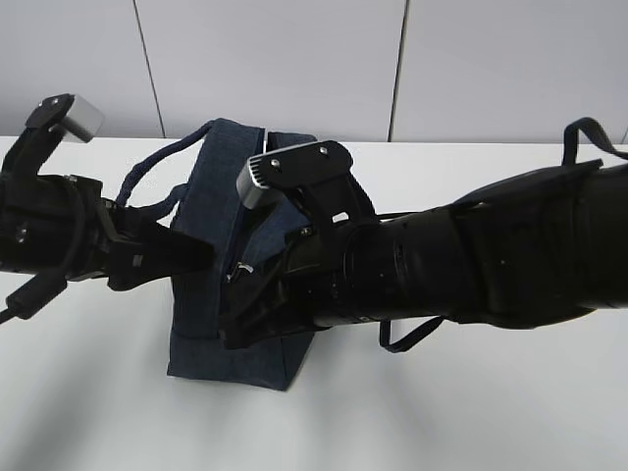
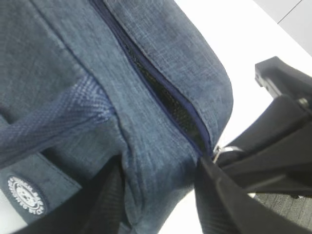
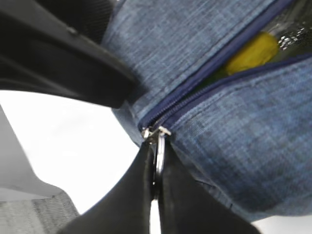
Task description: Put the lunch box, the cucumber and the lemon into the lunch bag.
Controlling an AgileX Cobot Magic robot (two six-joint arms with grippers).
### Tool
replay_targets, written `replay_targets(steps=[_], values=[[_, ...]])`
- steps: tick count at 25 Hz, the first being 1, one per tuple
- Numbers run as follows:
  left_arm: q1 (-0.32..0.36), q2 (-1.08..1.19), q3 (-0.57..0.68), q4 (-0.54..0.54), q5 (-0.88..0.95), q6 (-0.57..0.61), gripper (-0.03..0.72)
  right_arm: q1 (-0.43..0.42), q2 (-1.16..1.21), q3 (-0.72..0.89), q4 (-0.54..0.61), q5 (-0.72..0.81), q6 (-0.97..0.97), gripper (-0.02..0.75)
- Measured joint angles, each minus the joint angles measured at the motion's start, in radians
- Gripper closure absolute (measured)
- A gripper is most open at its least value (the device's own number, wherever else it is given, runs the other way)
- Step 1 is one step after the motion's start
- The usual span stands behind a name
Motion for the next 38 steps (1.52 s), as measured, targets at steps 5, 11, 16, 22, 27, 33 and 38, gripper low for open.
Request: replay_targets(steps=[5, 11, 16, 22, 27, 33, 38], values=[[0.000, 0.000, 0.000, 0.000, 0.000, 0.000, 0.366, 0.000, -0.016, 0.007, -0.067, 0.028, 0.102, 0.738], [0.000, 0.000, 0.000, 0.000, 0.006, 0.000, 0.366, -0.002, -0.058, 0.011, -0.330, 0.073, 0.398, 0.738], [0.000, 0.000, 0.000, 0.000, 0.006, 0.000, 0.366, -0.002, -0.065, 0.011, -0.517, 0.161, 0.590, 0.738], [0.000, 0.000, 0.000, 0.000, 0.006, 0.000, 0.366, -0.002, -0.065, 0.011, -0.543, 0.207, 0.614, 0.738], [0.000, 0.000, 0.000, 0.002, 0.008, 0.000, 0.366, -0.002, -0.087, 0.011, -0.552, 0.203, 0.617, 0.738], [0.000, 0.000, 0.000, 0.002, 0.016, 0.000, 0.366, -0.002, -0.135, 0.011, -0.558, 0.139, 0.617, 0.738], [0.000, 0.000, 0.000, 0.004, 0.025, 0.000, 0.366, -0.002, -0.144, 0.005, -0.558, 0.111, 0.617, 0.738]])
